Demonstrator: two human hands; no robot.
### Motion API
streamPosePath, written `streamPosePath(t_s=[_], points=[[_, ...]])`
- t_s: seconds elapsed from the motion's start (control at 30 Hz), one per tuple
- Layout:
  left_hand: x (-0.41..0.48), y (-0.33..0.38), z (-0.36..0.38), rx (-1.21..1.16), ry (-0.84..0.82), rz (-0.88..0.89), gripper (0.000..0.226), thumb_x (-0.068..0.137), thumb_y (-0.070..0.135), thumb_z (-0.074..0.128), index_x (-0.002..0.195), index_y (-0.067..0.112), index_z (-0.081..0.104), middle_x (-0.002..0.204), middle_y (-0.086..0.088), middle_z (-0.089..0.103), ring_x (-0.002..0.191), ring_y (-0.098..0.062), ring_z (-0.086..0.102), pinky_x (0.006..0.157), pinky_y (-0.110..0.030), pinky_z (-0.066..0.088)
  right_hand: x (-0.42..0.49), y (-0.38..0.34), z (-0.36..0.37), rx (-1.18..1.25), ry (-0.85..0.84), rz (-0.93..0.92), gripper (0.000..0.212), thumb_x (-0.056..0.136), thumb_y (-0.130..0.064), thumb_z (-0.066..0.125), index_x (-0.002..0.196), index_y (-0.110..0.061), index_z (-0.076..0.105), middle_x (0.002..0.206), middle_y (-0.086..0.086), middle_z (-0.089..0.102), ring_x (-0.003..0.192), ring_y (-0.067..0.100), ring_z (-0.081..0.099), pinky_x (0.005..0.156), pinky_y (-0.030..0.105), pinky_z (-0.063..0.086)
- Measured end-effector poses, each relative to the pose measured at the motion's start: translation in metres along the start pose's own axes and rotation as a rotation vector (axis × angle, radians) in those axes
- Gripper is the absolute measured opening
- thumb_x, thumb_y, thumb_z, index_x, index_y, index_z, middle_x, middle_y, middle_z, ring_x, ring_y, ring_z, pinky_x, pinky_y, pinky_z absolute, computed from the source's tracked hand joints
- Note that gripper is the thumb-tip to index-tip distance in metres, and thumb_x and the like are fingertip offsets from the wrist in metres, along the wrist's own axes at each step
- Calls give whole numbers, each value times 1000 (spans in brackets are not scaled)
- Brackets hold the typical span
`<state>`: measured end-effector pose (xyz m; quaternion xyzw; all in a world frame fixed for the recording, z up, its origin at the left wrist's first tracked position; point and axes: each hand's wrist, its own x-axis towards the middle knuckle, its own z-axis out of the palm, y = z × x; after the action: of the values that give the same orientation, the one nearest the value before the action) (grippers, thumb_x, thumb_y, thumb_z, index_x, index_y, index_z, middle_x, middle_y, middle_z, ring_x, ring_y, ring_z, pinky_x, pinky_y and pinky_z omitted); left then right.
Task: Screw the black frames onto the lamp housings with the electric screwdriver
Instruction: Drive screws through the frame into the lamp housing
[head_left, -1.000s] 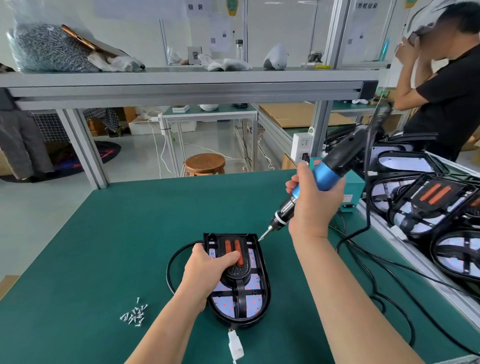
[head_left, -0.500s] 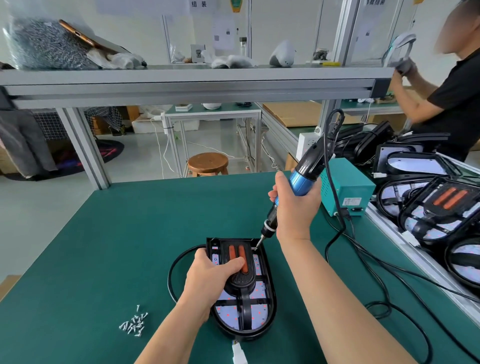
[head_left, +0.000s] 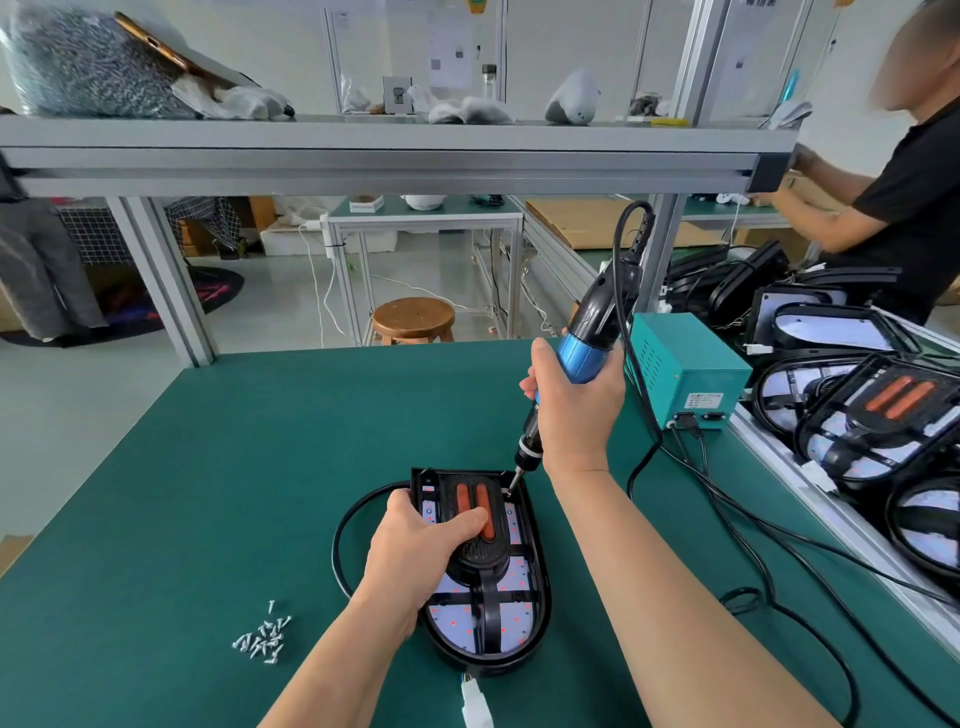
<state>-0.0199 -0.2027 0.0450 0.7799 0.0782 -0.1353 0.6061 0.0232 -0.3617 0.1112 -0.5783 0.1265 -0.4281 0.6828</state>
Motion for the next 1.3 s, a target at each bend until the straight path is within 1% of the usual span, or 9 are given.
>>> streamPosePath(t_s=[0.1, 0.33, 0.53, 0.7, 0.87, 0.93, 1.03, 1.13, 1.3], points=[[0, -1, 0, 0, 0, 3, 67, 48, 52, 83, 103, 25, 57, 98, 3, 75, 91, -19, 72, 90, -47, 56, -1, 0, -1, -1, 1, -5, 20, 80, -21, 72, 86, -32, 56, 62, -3, 64, 50, 15, 66, 51, 26, 52], [3, -4, 0, -11, -3, 14, 65, 48, 53, 83, 103, 27, 58, 96, 7, 75, 90, -16, 72, 90, -46, 57, 0, 2, -2, 19, -21, -9, 21, 80, -16, 69, 92, -29, 56, 73, 10, 64, 49, 13, 63, 51, 22, 50], [6, -6, 1, -12, -6, 31, 70, 44, 59, 80, 103, 29, 58, 96, 12, 74, 92, -12, 71, 89, -43, 57, 6, 5, 1, 41, -27, -5, 23, 75, -13, 65, 92, -23, 54, 65, 1, 59, 44, 14, 57, 47, 21, 47], [8, -10, 0, -6, -4, 30, 68, 46, 59, 81, 103, 30, 57, 98, 11, 74, 93, -14, 71, 89, -42, 57, 5, 8, 8, 11, -99, -1, 20, 74, -12, 64, 85, -23, 53, 61, -6, 55, 44, 15, 55, 48, 24, 48], [6, -8, 1, 3, -1, 24, 70, 45, 60, 80, 104, 30, 56, 100, 10, 73, 94, -15, 70, 89, -43, 57, 3, 4, 6, 24, -250, 39, 20, 76, -9, 64, 93, -16, 55, 68, 17, 55, 46, 14, 55, 49, 19, 47], [5, -7, 1, 1, -3, 21, 72, 45, 59, 80, 105, 28, 55, 101, 8, 73, 94, -15, 70, 89, -44, 57, 0, 2, 6, 17, -348, 42, 20, 78, -9, 65, 94, -19, 58, 63, 11, 57, 49, 14, 56, 53, 19, 48], [3, -6, 1, 1, -7, 19, 71, 46, 58, 80, 105, 27, 55, 101, 7, 72, 94, -16, 70, 90, -44, 57, -2, -1, 5, 19, -400, 71, 23, 81, -8, 67, 98, -22, 61, 56, 1, 59, 53, 14, 57, 59, 23, 50], [3, -4, 0, 7, -14, 15, 70, 47, 56, 80, 104, 25, 55, 101, 6, 72, 93, -16, 69, 89, -43, 57, 2, -12, 2, 91, -373, 73, 23, 80, -8, 69, 99, -16, 60, 54, 1, 57, 51, 15, 55, 56, 24, 50], [4, -3, -1, 12, -20, 10, 70, 48, 55, 81, 104, 24, 54, 101, 5, 71, 94, -17, 68, 90, -44, 56, 20, -39, -9, 326, -208, 41, 23, 77, -5, 68, 94, -12, 54, 57, 2, 54, 49, 18, 52, 54, 27, 47]])
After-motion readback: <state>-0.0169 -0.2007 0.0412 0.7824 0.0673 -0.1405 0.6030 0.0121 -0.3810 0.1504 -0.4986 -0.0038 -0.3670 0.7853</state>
